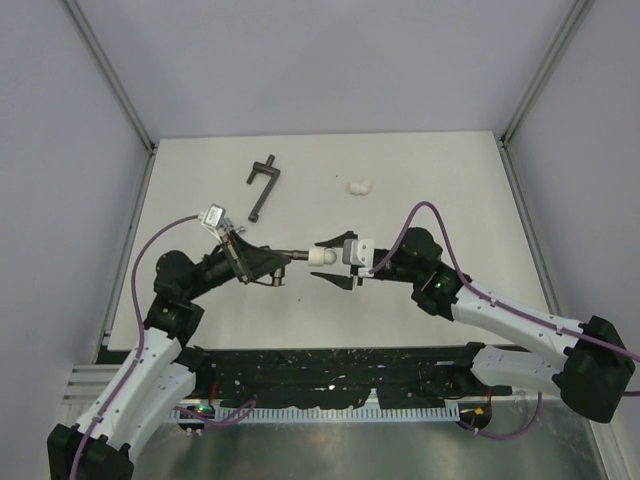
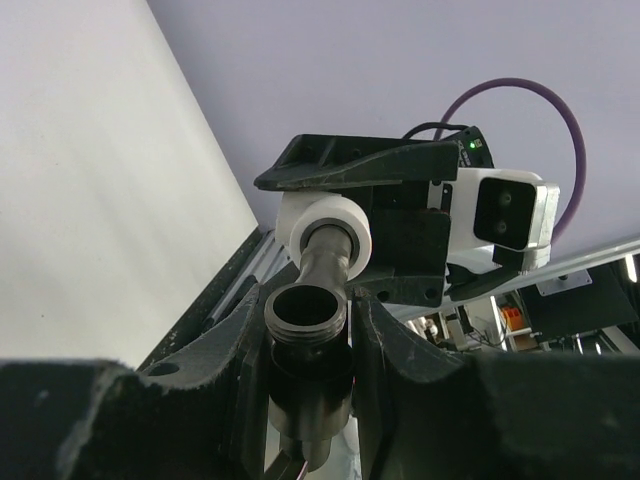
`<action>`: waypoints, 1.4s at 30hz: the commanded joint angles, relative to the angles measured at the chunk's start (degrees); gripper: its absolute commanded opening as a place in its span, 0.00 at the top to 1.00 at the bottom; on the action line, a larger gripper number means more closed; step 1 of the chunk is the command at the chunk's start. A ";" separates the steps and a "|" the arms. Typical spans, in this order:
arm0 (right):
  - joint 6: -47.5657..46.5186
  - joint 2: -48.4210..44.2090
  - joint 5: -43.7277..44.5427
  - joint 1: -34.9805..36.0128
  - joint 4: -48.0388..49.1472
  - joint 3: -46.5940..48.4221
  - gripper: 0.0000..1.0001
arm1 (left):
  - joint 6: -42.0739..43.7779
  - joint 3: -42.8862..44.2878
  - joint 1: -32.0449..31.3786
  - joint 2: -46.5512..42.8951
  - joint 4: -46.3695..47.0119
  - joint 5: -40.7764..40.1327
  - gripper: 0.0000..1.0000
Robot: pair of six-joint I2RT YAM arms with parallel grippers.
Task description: Install the water faucets
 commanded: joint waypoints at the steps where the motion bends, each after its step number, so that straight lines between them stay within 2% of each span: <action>1: 5.27 0.16 -2.23 0.40 3.17 3.00 0.41 | -0.29 3.77 -0.02 -0.63 6.93 1.62 1.00; 6: 15.65 0.95 -6.18 0.40 8.34 3.36 0.62 | 6.99 4.65 -0.02 -1.15 6.05 1.53 1.00; 8: 22.14 1.57 -5.84 0.40 11.33 3.36 0.78 | 12.43 4.91 -0.02 -2.03 6.39 1.36 1.00; 10: 29.43 2.01 -4.62 0.40 14.14 3.36 0.94 | 22.86 5.00 -0.02 -3.52 6.75 1.01 1.00; 14: 45.08 4.29 -1.36 0.22 12.32 6.16 0.95 | 44.58 3.95 -0.02 -9.31 7.01 0.30 1.00; 16: 57.87 5.35 -0.30 -0.04 14.67 6.61 0.95 | 55.65 2.37 -0.02 -12.21 8.32 0.56 1.00; 18: 66.32 7.01 -0.56 -0.30 18.80 6.26 0.95 | 64.10 0.26 -0.02 -14.59 10.34 1.44 1.00; 22: 80.92 11.06 -1.26 -0.57 24.60 6.26 0.95 | 74.05 -2.11 -0.02 -16.71 11.23 4.42 1.00; 25: 85.01 13.78 -3.10 -0.75 26.46 6.61 0.95 | 73.29 -3.08 -0.02 -17.06 11.49 3.65 1.00; 28: 81.77 13.44 -1.97 -1.10 25.59 5.91 0.95 | 67.15 -4.31 -0.02 -18.29 13.16 -0.56 1.00; 30: 78.53 12.56 -1.53 -1.80 26.28 5.29 0.93 | 63.80 -3.79 -0.02 -19.34 10.02 -5.56 1.00; 32: 75.53 11.77 -1.61 -2.59 25.42 5.29 0.95 | 62.56 -3.09 -0.02 -19.96 7.11 -5.77 1.00; 35: 72.97 11.50 -3.02 -2.94 22.77 6.17 0.95 | 60.89 -4.13 -0.02 -20.40 9.64 -3.92 1.00; 40: 74.37 12.38 -4.69 -3.03 24.87 6.08 0.95 | 59.66 -2.92 -0.02 -19.35 8.08 -4.53 1.00; 42: 73.33 12.21 -5.04 -3.21 25.14 6.08 0.95 | 58.43 -1.69 -0.02 -18.39 6.06 -6.28 0.95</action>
